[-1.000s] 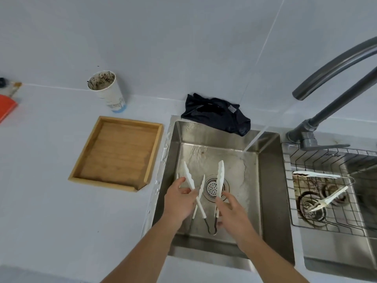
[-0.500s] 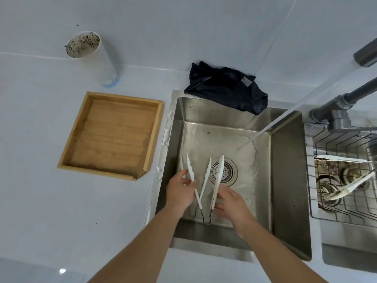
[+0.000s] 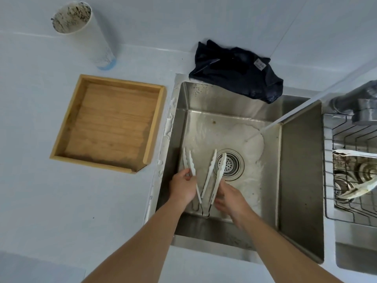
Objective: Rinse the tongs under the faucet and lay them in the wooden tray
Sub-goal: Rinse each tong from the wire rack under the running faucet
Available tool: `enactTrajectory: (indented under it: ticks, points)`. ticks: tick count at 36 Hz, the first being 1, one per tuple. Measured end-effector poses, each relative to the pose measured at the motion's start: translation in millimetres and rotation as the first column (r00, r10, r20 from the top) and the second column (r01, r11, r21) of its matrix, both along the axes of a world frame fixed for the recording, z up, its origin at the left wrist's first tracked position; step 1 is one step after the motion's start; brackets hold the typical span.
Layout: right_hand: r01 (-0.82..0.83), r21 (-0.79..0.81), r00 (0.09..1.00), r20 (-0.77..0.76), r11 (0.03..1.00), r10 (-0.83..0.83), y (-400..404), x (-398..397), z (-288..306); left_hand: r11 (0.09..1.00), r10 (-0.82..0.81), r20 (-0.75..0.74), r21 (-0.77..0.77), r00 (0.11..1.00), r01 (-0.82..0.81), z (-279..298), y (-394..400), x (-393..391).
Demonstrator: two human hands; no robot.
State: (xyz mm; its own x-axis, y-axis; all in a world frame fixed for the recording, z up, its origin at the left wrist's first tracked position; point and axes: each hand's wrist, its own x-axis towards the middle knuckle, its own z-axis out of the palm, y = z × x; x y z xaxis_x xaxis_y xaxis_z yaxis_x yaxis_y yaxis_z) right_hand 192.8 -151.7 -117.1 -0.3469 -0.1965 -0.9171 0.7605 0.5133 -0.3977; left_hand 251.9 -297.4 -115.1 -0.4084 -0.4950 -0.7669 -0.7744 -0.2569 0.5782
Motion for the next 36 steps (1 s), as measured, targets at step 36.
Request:
enactTrajectory:
  ticks: [36]
  points:
    - [0.296, -0.165, 0.950, -0.056, 0.941, -0.309, 25, -15, 64, 0.980, 0.095, -0.081, 0.185, 0.992, -0.079, 65, -11, 6]
